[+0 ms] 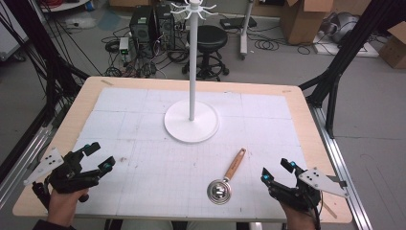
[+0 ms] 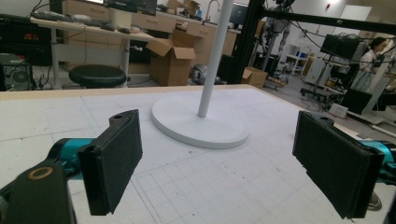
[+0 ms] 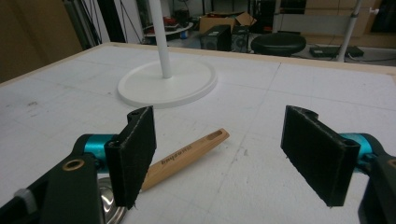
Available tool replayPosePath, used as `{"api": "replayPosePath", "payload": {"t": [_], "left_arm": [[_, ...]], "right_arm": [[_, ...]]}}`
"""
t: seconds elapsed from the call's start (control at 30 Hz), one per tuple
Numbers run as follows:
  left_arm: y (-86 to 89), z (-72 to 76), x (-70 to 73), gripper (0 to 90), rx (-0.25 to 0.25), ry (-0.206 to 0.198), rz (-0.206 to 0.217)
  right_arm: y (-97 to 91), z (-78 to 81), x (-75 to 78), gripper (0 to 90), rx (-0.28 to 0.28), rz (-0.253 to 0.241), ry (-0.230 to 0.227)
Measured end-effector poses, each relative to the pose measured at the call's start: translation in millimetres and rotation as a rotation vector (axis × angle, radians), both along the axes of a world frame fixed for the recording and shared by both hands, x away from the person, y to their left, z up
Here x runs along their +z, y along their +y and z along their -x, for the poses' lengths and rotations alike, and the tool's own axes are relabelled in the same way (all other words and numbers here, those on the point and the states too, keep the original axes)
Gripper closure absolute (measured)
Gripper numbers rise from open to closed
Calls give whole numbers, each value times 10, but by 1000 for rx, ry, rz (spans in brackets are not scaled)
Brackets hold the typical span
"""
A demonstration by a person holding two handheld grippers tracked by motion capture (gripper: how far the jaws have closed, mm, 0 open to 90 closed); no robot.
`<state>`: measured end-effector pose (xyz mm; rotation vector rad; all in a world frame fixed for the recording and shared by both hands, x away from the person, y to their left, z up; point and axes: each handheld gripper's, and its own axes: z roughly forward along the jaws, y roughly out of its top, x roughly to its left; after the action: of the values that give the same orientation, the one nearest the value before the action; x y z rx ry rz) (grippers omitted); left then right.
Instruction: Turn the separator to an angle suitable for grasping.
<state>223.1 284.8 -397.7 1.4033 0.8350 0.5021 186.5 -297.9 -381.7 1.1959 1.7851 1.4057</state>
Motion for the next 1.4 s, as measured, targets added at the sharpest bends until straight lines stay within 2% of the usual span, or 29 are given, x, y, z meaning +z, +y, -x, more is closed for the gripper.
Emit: {"api": "replayPosePath", "payload": {"t": [0.13,0.17,0.2,0.23,0.27,0.3,0.33,0.4,0.43,0.47,0.5,0.57,0.6,0.63,0.67,0.73,0.77,0.87,0.93,0.97,1.13,1.4], "left_arm": [[-8,-20,-12,162,-1,8,-2],[-14,-26,-14,162,-3,9,-3],[-13,-29,-13,165,-4,11,-8],[-18,-35,-16,165,-3,12,-5],[-21,-46,-19,165,2,14,-6],[-21,-46,-19,166,2,14,-6],[-24,-45,-18,166,4,16,-8],[-25,-29,-17,169,3,18,-9],[-28,-18,-14,172,2,12,-5],[-28,-18,-14,173,2,12,-5],[-28,-18,-14,173,-2,11,-5],[-32,-21,-20,174,-10,14,-15],[-33,-20,-20,174,-14,15,-17],[-33,-16,-20,176,-16,16,-16],[-35,-13,-19,179,-15,18,-15],[-36,-12,-19,185,-13,19,-13],[-36,-12,-19,188,-13,19,-13],[-32,-27,-26,189,-12,24,-18],[-32,-31,-32,190,-15,31,-15],[-32,-29,-32,198,-19,31,-13],[-35,-30,-32,203,-26,33,-9],[-31,-34,-37,204,-22,42,-9]], "right_arm": [[25,-14,-15,186,-1,19,4],[57,-35,-27,166,-23,44,5],[102,-74,-61,166,-43,52,25],[102,-74,-61,166,-43,52,25],[172,-156,-142,172,0,69,81],[172,-156,-142,172,0,69,81],[196,-178,-165,209,23,77,102],[261,-222,-222,445,66,84,158],[315,-247,-265,603,97,95,182],[315,-247,-265,603,97,95,182],[330,-258,-274,717,117,112,186],[362,-260,-285,830,155,130,189],[370,-267,-290,856,167,135,191],[405,-291,-335,894,191,166,230],[428,-298,-360,894,202,178,247],[511,-341,-448,895,244,237,300],[511,-341,-448,895,244,237,300],[693,-450,-581,894,303,327,382],[710,-468,-592,894,303,334,386],[717,-514,-599,894,307,310,389],[798,-545,-609,893,327,300,372],[924,-568,-617,893,352,311,361]]}}
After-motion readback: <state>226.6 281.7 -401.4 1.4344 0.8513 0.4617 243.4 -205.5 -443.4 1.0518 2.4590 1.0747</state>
